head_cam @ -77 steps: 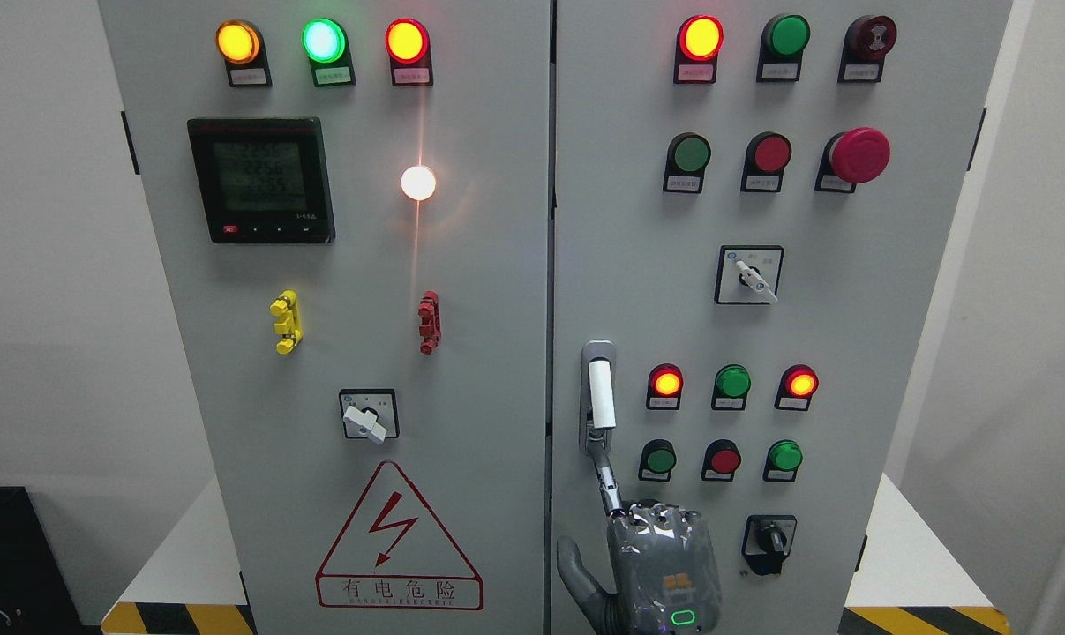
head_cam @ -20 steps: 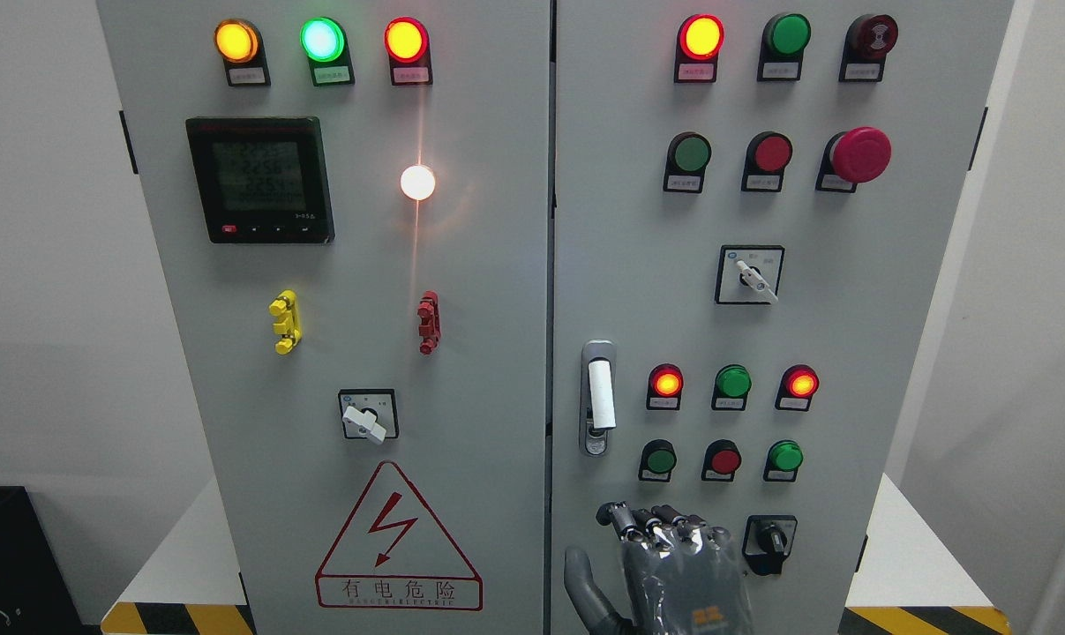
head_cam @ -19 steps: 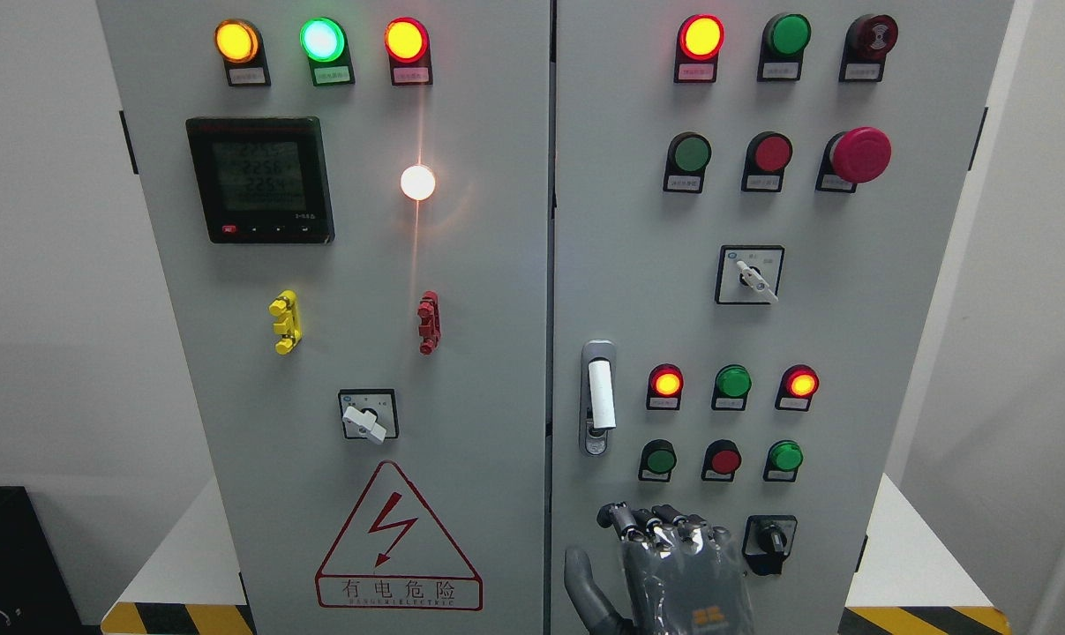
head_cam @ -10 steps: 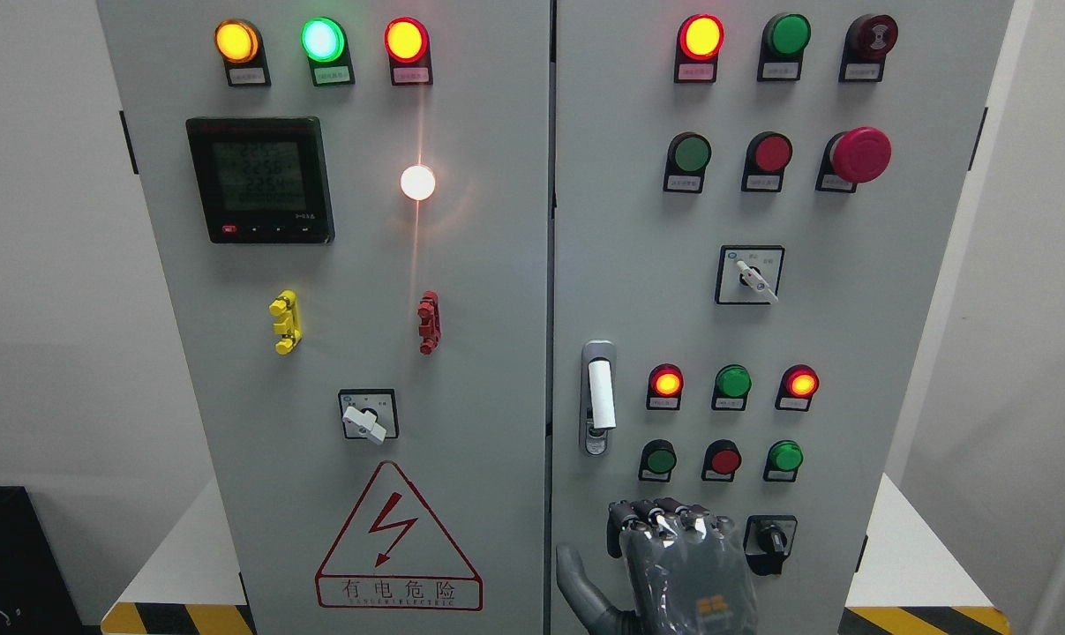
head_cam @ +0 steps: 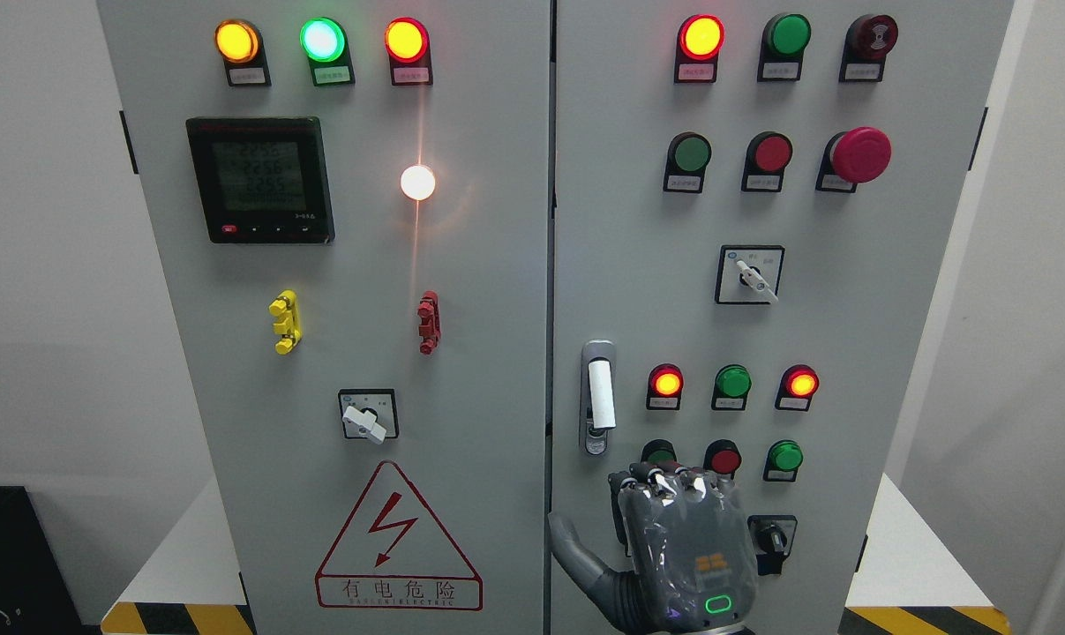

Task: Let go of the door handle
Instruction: 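Lift the right hand up to the silver latch handle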

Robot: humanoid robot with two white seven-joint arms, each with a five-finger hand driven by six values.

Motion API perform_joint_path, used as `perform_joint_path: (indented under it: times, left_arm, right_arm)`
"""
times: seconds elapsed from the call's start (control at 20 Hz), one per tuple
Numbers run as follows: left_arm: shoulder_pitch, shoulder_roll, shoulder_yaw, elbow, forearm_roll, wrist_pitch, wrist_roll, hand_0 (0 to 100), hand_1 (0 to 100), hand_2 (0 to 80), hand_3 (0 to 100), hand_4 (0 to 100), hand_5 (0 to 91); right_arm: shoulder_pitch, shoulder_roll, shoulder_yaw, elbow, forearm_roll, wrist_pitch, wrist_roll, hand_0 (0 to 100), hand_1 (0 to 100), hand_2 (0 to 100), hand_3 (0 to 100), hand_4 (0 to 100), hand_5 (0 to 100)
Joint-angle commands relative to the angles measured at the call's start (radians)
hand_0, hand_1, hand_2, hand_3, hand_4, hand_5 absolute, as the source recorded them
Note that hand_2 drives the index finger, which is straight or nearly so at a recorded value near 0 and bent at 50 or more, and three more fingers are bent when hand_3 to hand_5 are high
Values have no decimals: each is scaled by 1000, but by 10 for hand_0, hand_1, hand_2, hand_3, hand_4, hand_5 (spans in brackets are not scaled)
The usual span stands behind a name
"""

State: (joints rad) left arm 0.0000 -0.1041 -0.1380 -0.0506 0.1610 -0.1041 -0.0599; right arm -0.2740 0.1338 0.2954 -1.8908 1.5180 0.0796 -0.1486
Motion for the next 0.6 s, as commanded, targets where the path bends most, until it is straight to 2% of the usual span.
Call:
perform_joint_path:
  times: [0.0,0.55]
  left_arm:
    - [9,0,0,0,0,0,0,120,556,0,0,0,0]
    - [9,0,0,0,0,0,0,120,556,0,0,0,0]
  right_arm:
    - [-60,1,-5,67,1,16,3,262,384,955,1000,1000,1000]
    - [-123,3,-8,127,-1,39,6,257,395,955,1000,1000,1000]
